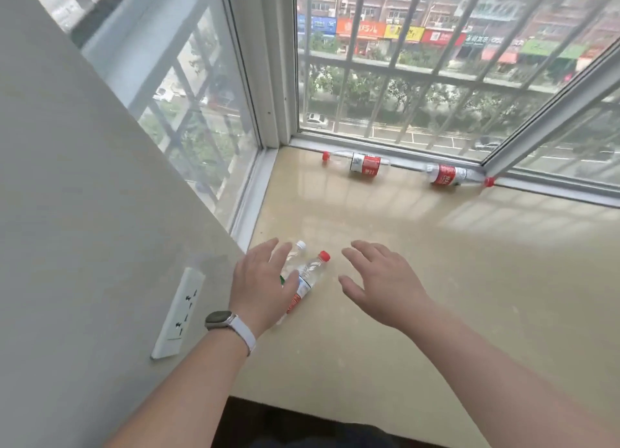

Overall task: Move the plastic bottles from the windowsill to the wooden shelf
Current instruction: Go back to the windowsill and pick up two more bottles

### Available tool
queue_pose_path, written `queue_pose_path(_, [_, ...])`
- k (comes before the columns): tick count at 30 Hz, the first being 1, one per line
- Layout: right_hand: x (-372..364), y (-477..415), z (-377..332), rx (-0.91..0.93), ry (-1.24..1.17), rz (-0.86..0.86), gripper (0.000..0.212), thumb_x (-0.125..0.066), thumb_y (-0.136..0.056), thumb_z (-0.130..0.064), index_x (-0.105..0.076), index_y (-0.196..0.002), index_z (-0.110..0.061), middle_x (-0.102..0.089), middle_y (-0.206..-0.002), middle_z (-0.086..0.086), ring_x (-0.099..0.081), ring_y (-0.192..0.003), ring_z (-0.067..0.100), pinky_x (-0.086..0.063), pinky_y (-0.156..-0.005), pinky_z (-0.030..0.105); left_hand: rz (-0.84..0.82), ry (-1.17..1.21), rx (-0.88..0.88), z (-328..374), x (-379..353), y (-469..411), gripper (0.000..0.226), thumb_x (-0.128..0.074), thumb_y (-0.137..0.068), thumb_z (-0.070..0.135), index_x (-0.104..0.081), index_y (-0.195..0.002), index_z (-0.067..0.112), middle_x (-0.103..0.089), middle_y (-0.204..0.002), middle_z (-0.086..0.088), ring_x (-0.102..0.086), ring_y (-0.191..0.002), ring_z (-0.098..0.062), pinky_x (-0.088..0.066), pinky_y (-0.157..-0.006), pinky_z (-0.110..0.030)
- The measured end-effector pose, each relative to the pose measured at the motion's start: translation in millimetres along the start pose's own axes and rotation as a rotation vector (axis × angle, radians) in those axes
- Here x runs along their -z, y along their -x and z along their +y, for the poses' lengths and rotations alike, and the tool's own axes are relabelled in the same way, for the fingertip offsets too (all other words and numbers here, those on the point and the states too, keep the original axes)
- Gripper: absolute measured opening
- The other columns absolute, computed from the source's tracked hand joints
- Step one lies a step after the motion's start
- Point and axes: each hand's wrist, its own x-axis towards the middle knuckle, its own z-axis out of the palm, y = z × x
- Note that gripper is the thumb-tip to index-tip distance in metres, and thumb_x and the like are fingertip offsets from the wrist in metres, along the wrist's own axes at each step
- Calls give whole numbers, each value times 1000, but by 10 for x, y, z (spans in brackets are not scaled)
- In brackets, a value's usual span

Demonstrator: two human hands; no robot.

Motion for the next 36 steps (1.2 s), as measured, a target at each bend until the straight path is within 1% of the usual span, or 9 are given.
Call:
queue_pose_path(6, [-708, -167, -2, -314, -362, -174, 51, -44, -98, -46, -40, -144, -26, -38, -149, -8, -33, -136, 16, -33, -107, 35, -105, 99, 146, -210, -589, -291, 60, -47, -84, 43, -58, -137, 18, -55, -141, -6, -50, -127, -31, -39, -101, -42])
queue_pose_path(12, [-1437, -410, -32, -595, -793, -265, 54, -50, -94, -44, -41, -143, -24, -44, -145, -3, -46, -128, 14, -40, -106, 40, -134, 252, 474, -646, -1152, -452, 50, -57, -90, 32, -54, -138, 20, -57, -133, -4, -53, -120, -26, -45, -98, -41])
queue_pose_path(15, [-1708, -549, -97, -696, -925, -318, 56, -53, -90, -46, -41, -141, -27, -49, -136, -5, -53, -116, 15, -47, -98, 40, -185, 233, 503, -846, -1359, -475, 47, -55, -85, 34, -57, -130, 23, -60, -124, -4, -53, -114, -27, -48, -94, -44])
queue_pose_path(18, [-1934, -683, -169, -779, -1020, -349, 58, -57, -90, -44, -37, -142, -26, -52, -123, -7, -57, -99, 9, -46, -77, 29, -230, 234, 522, -993, -1504, -526, 45, -58, -82, 35, -57, -126, 28, -61, -115, -1, -56, -105, -26, -51, -90, -44])
queue_pose_path(21, [-2147, -805, -223, -832, -1096, -317, 64, -60, -91, -40, -31, -144, -23, -56, -109, -8, -52, -87, -4, -39, -63, 22, -251, 246, 540, -1088, -1592, -565, 41, -60, -79, 37, -59, -120, 32, -63, -105, 5, -60, -98, -23, -52, -87, -43])
queue_pose_path(24, [-2287, -927, -285, -942, -1205, -268, 67, -64, -88, -40, -27, -142, -25, -57, -104, -13, -56, -91, 4, -40, -67, 26, -271, 240, 579, -1133, -1645, -603, 42, -56, -74, 44, -57, -115, 35, -66, -103, 7, -62, -96, -23, -54, -86, -43])
queue_pose_path(28, [-2432, -1064, -368, -1011, -1209, -190, 53, -71, -81, -38, -37, -118, -21, -58, -97, -5, -59, -82, 7, -44, -64, 28, -290, 289, 603, -1132, -1681, -646, 54, -59, -72, 47, -53, -124, 34, -66, -113, 7, -63, -105, -21, -52, -91, -44])
queue_pose_path(31, [-2512, -1152, -439, -1070, -1225, -131, 60, -75, -69, -46, -40, -112, -24, -62, -101, -2, -64, -86, 15, -55, -77, 40, -322, 342, 611, -1146, -1737, -649, 73, -62, -66, 55, -49, -133, 33, -65, -121, 7, -63, -110, -19, -53, -93, -43])
queue_pose_path(36, [-2562, -1227, -481, -1117, -1231, -80, 59, -73, -57, -47, -39, -101, -28, -62, -99, -2, -67, -83, 19, -57, -79, 46, -342, 440, 658, -1194, -1787, -675, 44, -70, -58, 51, -58, -99, 37, -70, -96, 11, -69, -88, -14, -57, -82, -42])
